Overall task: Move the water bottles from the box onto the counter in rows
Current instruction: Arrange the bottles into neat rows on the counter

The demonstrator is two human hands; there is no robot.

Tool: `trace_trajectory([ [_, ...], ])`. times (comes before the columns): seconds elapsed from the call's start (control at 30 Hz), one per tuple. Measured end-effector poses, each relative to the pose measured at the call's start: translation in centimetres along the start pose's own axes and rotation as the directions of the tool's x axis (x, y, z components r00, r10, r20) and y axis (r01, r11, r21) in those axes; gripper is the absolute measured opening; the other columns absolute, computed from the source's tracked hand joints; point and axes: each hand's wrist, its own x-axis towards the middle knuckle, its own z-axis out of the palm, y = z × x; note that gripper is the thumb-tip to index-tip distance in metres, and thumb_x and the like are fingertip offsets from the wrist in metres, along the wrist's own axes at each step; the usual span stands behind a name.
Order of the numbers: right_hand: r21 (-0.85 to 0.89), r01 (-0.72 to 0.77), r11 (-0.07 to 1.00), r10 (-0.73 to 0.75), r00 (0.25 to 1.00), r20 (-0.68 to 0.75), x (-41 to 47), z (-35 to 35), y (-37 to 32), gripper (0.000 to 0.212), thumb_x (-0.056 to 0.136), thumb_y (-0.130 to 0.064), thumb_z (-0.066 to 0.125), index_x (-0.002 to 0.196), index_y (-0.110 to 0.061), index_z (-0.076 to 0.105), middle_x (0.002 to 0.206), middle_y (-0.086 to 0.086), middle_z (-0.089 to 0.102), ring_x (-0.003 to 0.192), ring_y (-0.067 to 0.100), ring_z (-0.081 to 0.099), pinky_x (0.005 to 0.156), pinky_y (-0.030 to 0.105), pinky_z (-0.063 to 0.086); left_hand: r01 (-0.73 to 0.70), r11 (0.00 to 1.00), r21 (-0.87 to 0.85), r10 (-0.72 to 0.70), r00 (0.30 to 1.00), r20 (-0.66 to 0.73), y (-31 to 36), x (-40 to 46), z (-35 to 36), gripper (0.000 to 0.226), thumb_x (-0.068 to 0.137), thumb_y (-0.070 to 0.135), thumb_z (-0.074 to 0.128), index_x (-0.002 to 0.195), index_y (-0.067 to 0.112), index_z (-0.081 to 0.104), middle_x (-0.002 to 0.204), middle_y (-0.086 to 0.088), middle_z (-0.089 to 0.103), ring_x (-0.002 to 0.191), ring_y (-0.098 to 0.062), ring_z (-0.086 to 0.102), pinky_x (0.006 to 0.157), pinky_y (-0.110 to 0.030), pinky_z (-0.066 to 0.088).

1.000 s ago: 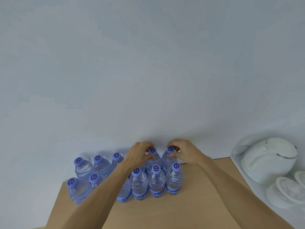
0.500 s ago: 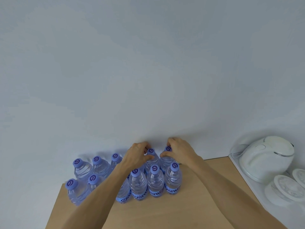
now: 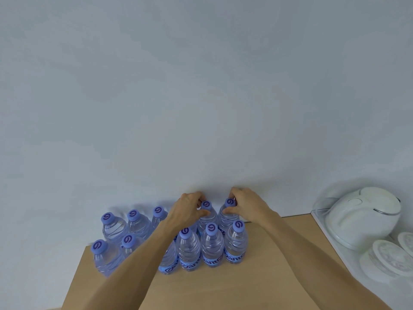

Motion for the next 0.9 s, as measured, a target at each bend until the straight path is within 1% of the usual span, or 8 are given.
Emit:
trace_trajectory([
  [0.1, 0.096, 0.066, 0.993, -0.076, 0.992, 0.104, -0.2, -0.5, 0.7, 0.044, 0.080, -0.038, 0.076, 0.119, -0.026, 0.059, 0.112, -0.007, 0.061, 0.090, 0.015, 0.058, 0.081, 0.032, 0.050, 0.001, 1.000, -0.003, -0.001, 1.000, -0.001, 0.0, 0.0, 0.1, 0.034, 0.080, 0.032, 0.074, 0.106, 0.015, 0.062, 0.099, -0.001, 0.068, 0.090, -0.017, 0.062, 0.081, -0.036, 0.054],
  [0.17, 0.136, 0.078, 0.988, -0.095, 0.988, 0.122, -0.2, -0.7, 0.9, 0.044, 0.083, -0.030, 0.075, 0.124, -0.026, 0.060, 0.118, -0.004, 0.064, 0.095, 0.014, 0.060, 0.087, 0.030, 0.050, -0.001, 1.000, -0.006, 0.001, 1.000, 0.001, -0.1, 0.1, 0.1, 0.034, 0.080, 0.032, 0.074, 0.106, 0.014, 0.062, 0.099, -0.002, 0.068, 0.091, -0.017, 0.062, 0.081, -0.036, 0.053],
  [0.33, 0.045, 0.030, 0.999, -0.030, 0.999, 0.015, 0.0, -0.4, 0.2, 0.040, 0.078, -0.040, 0.076, 0.111, -0.021, 0.063, 0.104, -0.001, 0.066, 0.088, 0.016, 0.059, 0.075, 0.028, 0.048, -0.001, 1.000, -0.019, 0.001, 1.000, -0.003, -0.1, 0.1, 0.2, 0.032, 0.079, 0.032, 0.074, 0.104, 0.014, 0.062, 0.098, -0.002, 0.068, 0.090, -0.017, 0.062, 0.081, -0.037, 0.053],
  [0.5, 0.007, -0.010, 1.000, 0.010, 1.000, -0.024, -0.3, -0.1, -0.3, 0.039, 0.076, -0.045, 0.076, 0.094, -0.017, 0.056, 0.089, -0.002, 0.058, 0.077, 0.019, 0.056, 0.065, 0.033, 0.046, -0.002, 1.000, -0.021, 0.002, 1.000, -0.007, -0.2, 0.0, 0.3, 0.032, 0.079, 0.032, 0.074, 0.104, 0.016, 0.062, 0.098, -0.001, 0.067, 0.090, -0.017, 0.062, 0.080, -0.037, 0.054],
  [0.6, -0.012, -0.016, 1.000, 0.015, 1.000, -0.009, -0.4, -0.2, -0.5, 0.040, 0.078, -0.047, 0.074, 0.095, -0.018, 0.053, 0.093, -0.001, 0.058, 0.080, 0.020, 0.055, 0.066, 0.033, 0.044, -0.014, 1.000, 0.008, 0.014, 1.000, 0.008, -0.2, 0.1, 0.1, 0.036, 0.080, 0.034, 0.074, 0.108, 0.017, 0.061, 0.102, -0.001, 0.066, 0.095, -0.019, 0.062, 0.083, -0.037, 0.053],
  [0.7, -0.072, -0.022, 0.997, 0.023, 1.000, 0.006, -0.6, -0.5, -0.7, 0.047, 0.078, -0.056, 0.070, 0.104, -0.021, 0.054, 0.104, -0.001, 0.061, 0.088, 0.020, 0.057, 0.070, 0.033, 0.046, -0.070, 0.998, 0.007, 0.070, 0.997, 0.032, -0.5, -0.5, -0.3, 0.049, 0.082, 0.035, 0.073, 0.124, 0.017, 0.056, 0.117, -0.002, 0.064, 0.105, -0.017, 0.060, 0.090, -0.032, 0.050],
  [0.8, -0.188, 0.074, 0.979, -0.103, 0.984, -0.145, -0.6, -0.8, -2.0, 0.055, 0.083, -0.067, 0.057, 0.117, -0.024, 0.057, 0.113, -0.008, 0.063, 0.105, 0.017, 0.057, 0.078, 0.033, 0.047, -0.097, 0.995, -0.040, 0.094, 0.994, -0.054, -1.1, -1.9, -1.8, 0.049, 0.088, 0.033, 0.068, 0.131, 0.015, 0.054, 0.121, 0.000, 0.063, 0.104, -0.015, 0.060, 0.093, -0.028, 0.048],
  [0.9, -0.173, 0.206, 0.963, -0.243, 0.942, -0.233, 0.0, -0.4, -4.8, 0.041, 0.092, -0.056, 0.052, 0.112, -0.021, 0.062, 0.109, -0.008, 0.066, 0.107, 0.017, 0.055, 0.078, 0.030, 0.044, -0.094, 0.995, -0.036, 0.086, 0.980, -0.179, -2.3, -3.9, -3.8, 0.031, 0.091, 0.022, 0.064, 0.121, 0.011, 0.061, 0.113, -0.003, 0.067, 0.104, -0.015, 0.062, 0.090, -0.023, 0.047],
])
